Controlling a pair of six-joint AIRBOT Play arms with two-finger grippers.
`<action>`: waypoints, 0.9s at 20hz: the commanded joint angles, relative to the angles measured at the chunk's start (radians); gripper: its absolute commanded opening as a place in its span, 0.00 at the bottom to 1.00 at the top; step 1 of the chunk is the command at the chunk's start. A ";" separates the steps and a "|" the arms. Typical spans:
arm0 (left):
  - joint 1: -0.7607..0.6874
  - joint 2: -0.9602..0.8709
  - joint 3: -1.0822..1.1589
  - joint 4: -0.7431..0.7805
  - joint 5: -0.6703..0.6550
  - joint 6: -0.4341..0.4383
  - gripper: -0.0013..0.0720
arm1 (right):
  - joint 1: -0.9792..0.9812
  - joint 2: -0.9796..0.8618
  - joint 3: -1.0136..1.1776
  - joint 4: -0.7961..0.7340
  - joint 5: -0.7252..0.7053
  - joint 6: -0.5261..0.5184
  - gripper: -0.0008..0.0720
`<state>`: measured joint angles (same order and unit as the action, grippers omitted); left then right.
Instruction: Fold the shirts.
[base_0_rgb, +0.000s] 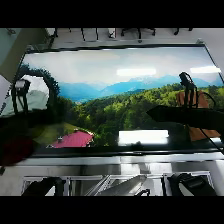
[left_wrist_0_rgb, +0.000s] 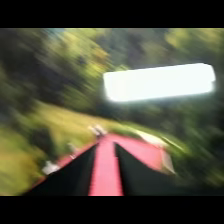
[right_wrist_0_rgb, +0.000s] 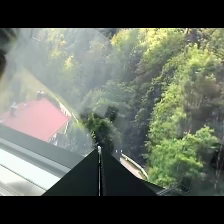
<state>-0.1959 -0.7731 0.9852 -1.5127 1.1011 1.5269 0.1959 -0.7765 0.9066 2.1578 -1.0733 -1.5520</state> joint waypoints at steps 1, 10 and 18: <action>0.009 -0.353 0.219 0.455 -0.218 -0.002 0.97 | 0.001 0.001 0.001 0.000 0.001 0.000 0.05; 0.218 -1.374 1.101 0.562 -0.278 -0.002 0.97 | 0.001 0.001 0.001 0.001 0.000 0.000 0.05; 0.332 -1.499 1.055 0.571 -0.460 -0.051 0.97 | 0.001 0.001 0.001 0.000 0.000 0.000 0.05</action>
<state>0.0994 -2.2204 2.0159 -0.9424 0.6624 1.4948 0.1963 -0.7765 0.9066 2.1582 -1.0729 -1.5520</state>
